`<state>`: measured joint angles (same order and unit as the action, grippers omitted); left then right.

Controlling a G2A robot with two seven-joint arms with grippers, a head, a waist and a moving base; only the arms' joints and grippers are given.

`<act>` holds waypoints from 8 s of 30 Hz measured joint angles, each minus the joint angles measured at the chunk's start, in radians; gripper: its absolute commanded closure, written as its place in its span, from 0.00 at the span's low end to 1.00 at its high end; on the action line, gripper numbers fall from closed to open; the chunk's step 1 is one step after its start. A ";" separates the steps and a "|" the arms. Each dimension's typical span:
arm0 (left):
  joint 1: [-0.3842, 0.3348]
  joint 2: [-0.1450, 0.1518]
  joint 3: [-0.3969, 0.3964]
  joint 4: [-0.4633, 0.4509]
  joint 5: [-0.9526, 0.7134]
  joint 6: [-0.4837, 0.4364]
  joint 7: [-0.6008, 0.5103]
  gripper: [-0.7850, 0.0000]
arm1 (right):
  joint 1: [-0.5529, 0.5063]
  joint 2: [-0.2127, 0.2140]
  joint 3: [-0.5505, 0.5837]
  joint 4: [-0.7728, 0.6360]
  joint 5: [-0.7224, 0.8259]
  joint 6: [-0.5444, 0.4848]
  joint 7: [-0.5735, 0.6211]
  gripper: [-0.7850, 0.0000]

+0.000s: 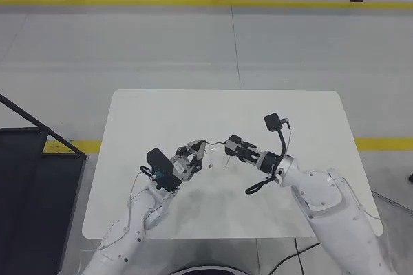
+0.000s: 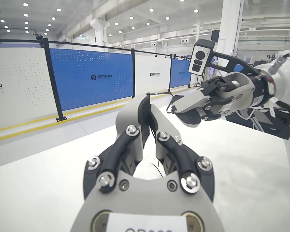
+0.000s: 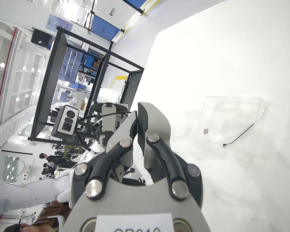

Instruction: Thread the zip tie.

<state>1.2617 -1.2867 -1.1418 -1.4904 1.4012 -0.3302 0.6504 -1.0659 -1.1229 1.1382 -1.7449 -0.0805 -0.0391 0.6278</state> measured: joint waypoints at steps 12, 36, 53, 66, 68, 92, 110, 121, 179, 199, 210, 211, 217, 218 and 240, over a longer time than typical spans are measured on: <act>0.002 -0.006 0.025 0.018 0.150 0.168 0.079 1.00 | -0.018 0.001 0.024 -0.010 0.009 -0.015 0.001 1.00; -0.012 -0.013 0.017 0.035 0.091 0.124 0.081 1.00 | -0.002 -0.003 0.013 -0.016 -0.051 0.061 0.038 1.00; -0.014 -0.015 0.015 0.038 0.120 0.134 0.086 1.00 | -0.013 -0.007 0.034 -0.014 -0.005 0.017 0.022 1.00; -0.014 -0.013 -0.005 0.038 0.124 0.126 0.091 1.00 | -0.046 -0.001 0.072 -0.033 0.002 -0.003 0.029 1.00; -0.014 -0.012 -0.004 0.039 0.149 0.135 0.096 1.00 | -0.054 0.000 0.077 -0.039 0.001 -0.008 0.027 1.00; -0.011 -0.017 0.010 0.045 0.186 0.179 0.107 1.00 | -0.125 0.011 0.132 -0.084 0.008 -0.053 0.047 1.00; -0.001 -0.014 -0.003 0.043 0.211 0.183 0.121 1.00 | -0.258 0.035 0.233 -0.293 -0.136 0.102 0.061 1.00; 0.004 -0.014 -0.002 0.027 0.220 0.183 0.096 1.00 | -0.261 0.034 0.223 -0.295 -0.149 0.098 0.045 1.00; -0.001 -0.015 0.021 0.037 0.299 0.221 0.119 1.00 | -0.267 0.032 0.199 -0.298 -0.149 0.062 0.017 1.00; -0.001 -0.013 0.022 0.037 0.307 0.213 0.121 1.00 | -0.262 0.031 0.193 -0.293 -0.139 0.049 0.014 1.00; -0.014 -0.011 0.012 0.041 0.257 0.135 0.113 1.00 | -0.277 0.033 0.200 -0.295 -0.133 0.027 0.024 1.00; -0.020 -0.009 0.008 0.043 0.251 0.105 0.114 1.00 | -0.278 0.034 0.204 -0.292 -0.125 0.015 0.038 1.00; -0.059 0.002 -0.010 0.062 0.237 -0.050 0.112 1.00 | -0.287 0.043 0.242 -0.282 -0.078 -0.041 0.123 1.00; -0.063 0.002 -0.011 0.063 0.236 -0.057 0.111 1.00 | -0.288 0.043 0.246 -0.282 -0.073 -0.044 0.121 1.00; -0.078 0.002 -0.009 0.072 0.216 -0.058 0.115 1.00 | -0.238 0.043 0.235 -0.278 0.016 0.075 0.130 1.00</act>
<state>1.1841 -1.2850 -1.1509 -1.4183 1.6175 -0.3882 0.7659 -1.3037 -1.0799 1.3731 -2.0234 -0.0641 0.0355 0.7576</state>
